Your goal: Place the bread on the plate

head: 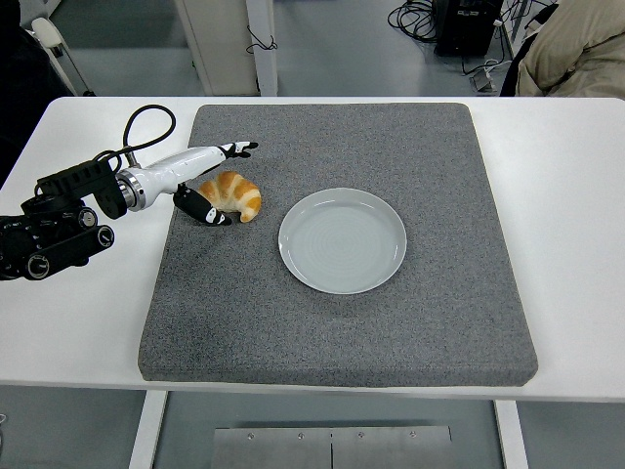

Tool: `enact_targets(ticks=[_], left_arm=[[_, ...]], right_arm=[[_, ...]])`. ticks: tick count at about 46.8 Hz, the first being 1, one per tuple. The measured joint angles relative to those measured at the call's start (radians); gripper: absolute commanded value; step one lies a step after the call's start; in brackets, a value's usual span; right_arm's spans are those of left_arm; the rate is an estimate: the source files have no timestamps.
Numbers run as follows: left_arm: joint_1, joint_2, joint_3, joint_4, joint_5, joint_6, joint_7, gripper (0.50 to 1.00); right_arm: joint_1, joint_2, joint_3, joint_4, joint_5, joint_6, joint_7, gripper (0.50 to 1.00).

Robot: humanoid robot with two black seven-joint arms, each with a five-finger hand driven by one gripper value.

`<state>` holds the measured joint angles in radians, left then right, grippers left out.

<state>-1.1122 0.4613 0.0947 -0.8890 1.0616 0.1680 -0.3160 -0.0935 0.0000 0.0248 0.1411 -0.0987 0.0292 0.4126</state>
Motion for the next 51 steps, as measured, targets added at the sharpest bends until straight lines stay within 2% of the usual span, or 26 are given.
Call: enact_targets(ticks=[10,16,22,34,40,51], left_arm=[[0.003,-0.03,0.002,0.058,0.0,0.001,0.0,0.884],[0.003,-0.035,0.001,0.061,0.0,0.001,0.0,0.88],[0.006,-0.042,0.001,0.062,0.0,0.001,0.0,0.854],[0.011,-0.055,0.004,0.062,0.02,-0.001,-0.002,0.742],[0.011,-0.055,0.005,0.062,0.02,-0.001,-0.003,0.724],[0.009,-0.048,0.003,0.062,0.019,-0.001,-0.005,0.652]], right_arm=[[0.0,0.0,0.0,0.0,0.0,0.0,0.0,1.0],[0.0,0.0,0.0,0.0,0.0,0.0,0.0,1.0],[0.0,0.0,0.0,0.0,0.001,0.0,0.0,1.0],[0.0,0.0,0.0,0.0,0.001,0.0,0.0,1.0],[0.0,0.0,0.0,0.0,0.001,0.0,0.0,1.0],[0.0,0.0,0.0,0.0,0.0,0.0,0.0,1.0]])
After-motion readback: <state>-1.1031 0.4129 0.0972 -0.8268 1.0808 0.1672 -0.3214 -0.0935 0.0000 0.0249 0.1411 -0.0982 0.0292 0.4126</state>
